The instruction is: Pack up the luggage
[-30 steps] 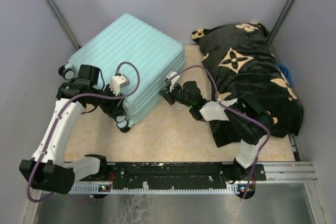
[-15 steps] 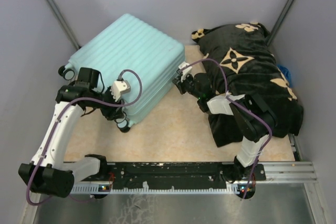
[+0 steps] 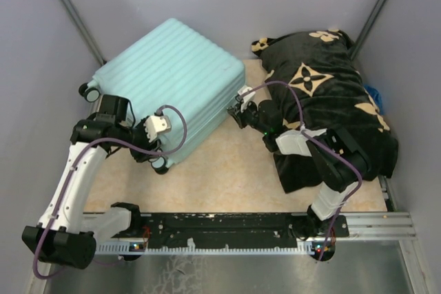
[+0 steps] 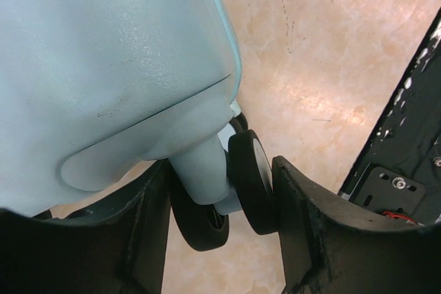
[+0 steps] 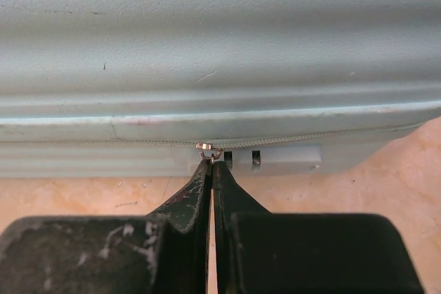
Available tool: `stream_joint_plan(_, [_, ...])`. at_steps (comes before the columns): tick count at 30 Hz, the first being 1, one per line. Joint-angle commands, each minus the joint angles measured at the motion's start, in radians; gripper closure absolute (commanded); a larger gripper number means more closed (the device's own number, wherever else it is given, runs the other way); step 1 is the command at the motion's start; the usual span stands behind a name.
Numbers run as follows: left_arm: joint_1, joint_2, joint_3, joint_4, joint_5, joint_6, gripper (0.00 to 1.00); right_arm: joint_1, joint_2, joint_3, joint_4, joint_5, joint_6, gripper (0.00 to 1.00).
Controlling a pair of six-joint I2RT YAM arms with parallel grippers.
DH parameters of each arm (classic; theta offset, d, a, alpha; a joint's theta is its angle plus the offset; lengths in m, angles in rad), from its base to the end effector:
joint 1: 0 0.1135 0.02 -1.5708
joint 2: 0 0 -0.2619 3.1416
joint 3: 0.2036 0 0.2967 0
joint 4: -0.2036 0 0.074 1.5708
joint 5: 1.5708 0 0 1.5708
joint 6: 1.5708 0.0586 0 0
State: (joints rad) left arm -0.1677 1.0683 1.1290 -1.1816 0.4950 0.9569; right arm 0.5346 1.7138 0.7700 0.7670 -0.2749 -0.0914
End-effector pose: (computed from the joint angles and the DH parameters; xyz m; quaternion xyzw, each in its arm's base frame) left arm 0.2269 -0.0667 0.3075 0.5501 0.7704 -0.1373 0.2914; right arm 0.3402 0.2199 0.1497 -0.3175 0.6956 0.2422 0.5972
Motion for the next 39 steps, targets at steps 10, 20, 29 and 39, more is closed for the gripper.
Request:
stream_joint_plan(10, [0.019, 0.051, -0.089, -0.115, -0.238, 0.175, 1.0, -0.145, -0.008, 0.095, -0.077, 0.049, 0.023, 1.0])
stream_joint_plan(20, [0.02, 0.063, -0.084, -0.109, -0.229, 0.176, 1.0, -0.291, 0.094, 0.24, -0.102, 0.048, -0.034, 1.0])
stream_joint_plan(29, [0.022, 0.067, -0.083, -0.107, -0.233, 0.192, 1.0, -0.338, 0.223, 0.417, -0.059, -0.052, -0.033, 1.0])
stream_joint_plan(39, [0.031, 0.073, -0.085, -0.07, -0.222, 0.18, 1.0, -0.369, 0.445, 0.753, -0.025, -0.506, 0.205, 0.92])
